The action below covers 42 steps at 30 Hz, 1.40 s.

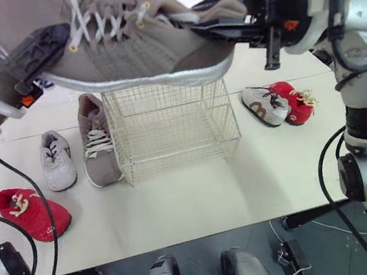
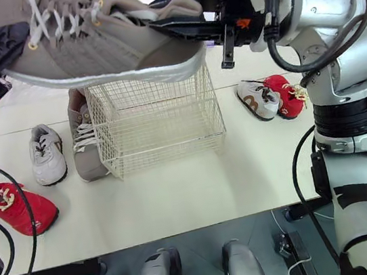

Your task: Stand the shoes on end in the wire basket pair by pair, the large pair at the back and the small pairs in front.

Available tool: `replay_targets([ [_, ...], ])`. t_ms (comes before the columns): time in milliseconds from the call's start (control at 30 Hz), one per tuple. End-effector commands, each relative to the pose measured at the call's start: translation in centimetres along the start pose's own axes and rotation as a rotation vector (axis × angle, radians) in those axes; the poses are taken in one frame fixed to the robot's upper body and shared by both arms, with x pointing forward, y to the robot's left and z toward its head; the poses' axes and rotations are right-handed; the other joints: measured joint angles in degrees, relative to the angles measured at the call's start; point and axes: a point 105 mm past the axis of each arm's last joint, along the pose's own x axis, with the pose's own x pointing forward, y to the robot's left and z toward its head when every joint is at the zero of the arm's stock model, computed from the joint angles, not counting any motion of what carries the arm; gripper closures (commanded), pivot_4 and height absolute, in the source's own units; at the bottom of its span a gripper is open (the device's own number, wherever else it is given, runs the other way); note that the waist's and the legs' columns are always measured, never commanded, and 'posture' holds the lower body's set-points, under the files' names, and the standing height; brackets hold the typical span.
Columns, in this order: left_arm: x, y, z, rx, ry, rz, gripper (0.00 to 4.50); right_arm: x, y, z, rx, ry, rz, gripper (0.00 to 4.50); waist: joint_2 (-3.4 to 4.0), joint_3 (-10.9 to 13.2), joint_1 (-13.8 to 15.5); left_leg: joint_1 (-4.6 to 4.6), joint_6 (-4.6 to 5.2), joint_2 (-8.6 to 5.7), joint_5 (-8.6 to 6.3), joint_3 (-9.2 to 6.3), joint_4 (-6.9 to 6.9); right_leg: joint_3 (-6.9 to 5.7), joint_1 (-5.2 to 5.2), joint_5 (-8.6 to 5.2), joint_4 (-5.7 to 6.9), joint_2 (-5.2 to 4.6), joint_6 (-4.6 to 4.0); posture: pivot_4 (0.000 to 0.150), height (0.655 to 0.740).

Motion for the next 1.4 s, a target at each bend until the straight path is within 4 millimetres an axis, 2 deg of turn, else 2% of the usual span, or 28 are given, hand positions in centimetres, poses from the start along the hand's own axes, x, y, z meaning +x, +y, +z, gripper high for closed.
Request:
replay_targets([
  [33,-0.3,-1.2,-0.3,-0.008,0.001,-0.059,1.85,-0.2,-0.1,2.2,-0.058,-0.067,-0.018,4.30,0.00,0.00,-0.03,0.00,0.00,0.00,0.00,0.00,-0.01,0.00,0.00,0.00,0.00,0.00,0.00,0.150,0.7400],
  [100,-0.6,-1.4,-1.2,-0.003,0.029,-0.070,2.78,-0.3,0.0,2.0,-0.046,-0.061,-0.024,4.30,0.00,0.00,-0.07,0.03,0.00,0.01,0.00,-0.02,-0.04,0.00,0.00,0.00,0.01,0.01,0.00,0.150,0.7400],
  [167,-0.7,-1.3,-1.8,-0.009,0.008,-0.063,3.48,-0.6,0.0,1.6,-0.014,-0.047,-0.033,4.30,0.00,0.00,-0.05,0.03,0.00,0.02,0.00,-0.03,-0.04,0.00,-0.01,0.00,0.02,0.01,0.00,0.150,0.7400],
  [200,-0.6,-1.1,-2.1,-0.009,-0.008,-0.048,3.72,-0.7,0.0,1.5,-0.001,-0.042,-0.042,4.30,0.00,0.00,-0.04,0.02,0.00,0.02,0.00,-0.02,-0.03,0.00,-0.01,0.00,0.02,0.01,0.00,0.150,0.7400],
  [233,-0.6,-0.9,-2.3,-0.013,-0.026,-0.033,3.74,-0.9,-0.3,1.3,0.027,-0.046,-0.068,4.30,0.00,0.00,-0.03,0.01,0.00,0.02,0.00,-0.01,0.00,0.00,-0.01,0.00,0.02,0.01,0.00,0.150,0.7400],
  [300,-0.4,-0.5,-2.7,-0.022,-0.087,0.004,3.74,-2.0,-1.5,0.7,0.136,-0.070,-0.169,3.30,-0.01,-0.01,0.19,0.02,0.00,0.02,0.00,-0.02,0.03,0.00,0.02,0.01,0.02,0.00,-0.02,0.150,0.7400],
  [367,-0.5,-0.3,-2.8,-0.044,-0.184,0.043,3.74,-4.6,-3.6,-0.7,0.274,-0.125,-0.369,2.45,-0.16,-0.08,0.29,0.02,-0.01,0.01,0.01,-0.04,0.10,0.00,0.08,0.02,0.02,-0.02,-0.03,0.150,0.7400],
  [433,-0.8,-0.3,-3.0,-0.062,-0.247,0.070,3.74,-6.9,-4.7,-1.7,0.396,-0.189,-0.526,1.50,-0.39,-0.16,0.24,0.05,0.00,0.00,0.00,-0.04,0.14,0.00,0.17,0.04,-0.03,-0.02,-0.06,0.150,0.7400],
  [467,-0.9,-0.4,-3.2,-0.074,-0.279,0.084,3.74,-7.8,-4.6,-2.4,0.466,-0.210,-0.573,0.95,-0.40,-0.16,0.21,0.04,0.00,0.00,0.01,-0.04,0.14,0.00,0.17,0.07,-0.08,-0.02,-0.10,0.150,0.7400],
  [533,-1.1,-0.5,-3.7,-0.128,-0.387,0.108,3.74,-8.7,-2.0,-4.9,0.738,-0.299,-0.623,0.03,-0.47,-0.21,0.40,0.04,0.00,0.00,0.00,-0.03,0.13,0.02,0.19,0.09,-0.09,-0.04,-0.09,0.150,0.7400],
  [633,-1.0,-0.1,-4.4,-0.181,-0.483,0.155,3.74,-9.3,0.0,-7.2,0.994,-0.493,-0.758,0.03,-0.48,-0.22,1.13,0.08,0.02,0.00,0.00,-0.05,0.06,0.01,0.21,0.14,-0.09,-0.01,0.00,0.150,0.7400],
  [700,-0.3,-0.2,-4.7,-0.210,-0.533,0.146,3.74,-8.0,1.7,-8.4,1.125,-0.578,-0.787,0.03,-0.34,-0.15,0.97,0.08,0.02,0.02,0.01,-0.06,0.08,0.02,0.13,0.17,-0.01,0.04,0.02,0.150,0.7400],
  [767,0.4,-0.5,-4.9,-0.231,-0.556,0.127,3.74,-6.7,2.7,-8.6,1.192,-0.617,-0.782,0.03,-0.28,-0.13,1.01,0.09,0.01,0.05,0.05,-0.08,0.07,0.02,0.09,0.27,0.03,0.12,0.00,0.150,0.7400],
  [867,1.0,-0.8,-5.2,-0.230,-0.554,0.122,3.74,-5.1,3.2,-8.2,1.214,-0.623,-0.756,0.03,-0.28,-0.13,1.08,0.09,0.06,0.07,0.11,-0.14,0.10,0.02,0.10,0.33,0.02,0.17,-0.08,0.150,0.7400],
  [1033,2.0,-1.3,-5.2,-0.244,-0.573,0.107,3.74,-0.7,3.9,-7.0,1.252,-0.660,-0.632,0.03,-0.29,-0.15,1.16,0.09,0.06,0.07,0.12,-0.14,0.17,0.04,0.19,0.34,-0.11,0.17,-0.14,0.150,0.7400],
  [1233,2.6,-1.2,-5.4,-0.260,-0.589,0.142,3.74,1.5,4.6,-6.7,1.204,-0.619,-0.542,0.03,-0.30,-0.16,1.38,0.06,0.07,0.06,0.12,-0.15,0.16,0.03,0.19,0.34,-0.14,0.16,-0.13,0.150,0.7400],
  [1400,2.9,-1.6,-7.1,-0.298,-0.554,0.150,3.74,2.6,4.0,-6.8,1.154,-0.624,-0.523,0.03,-0.30,-0.15,1.29,0.02,0.07,0.05,0.12,-0.15,0.15,0.03,0.18,0.34,-0.19,0.16,-0.13,0.150,0.7400],
])
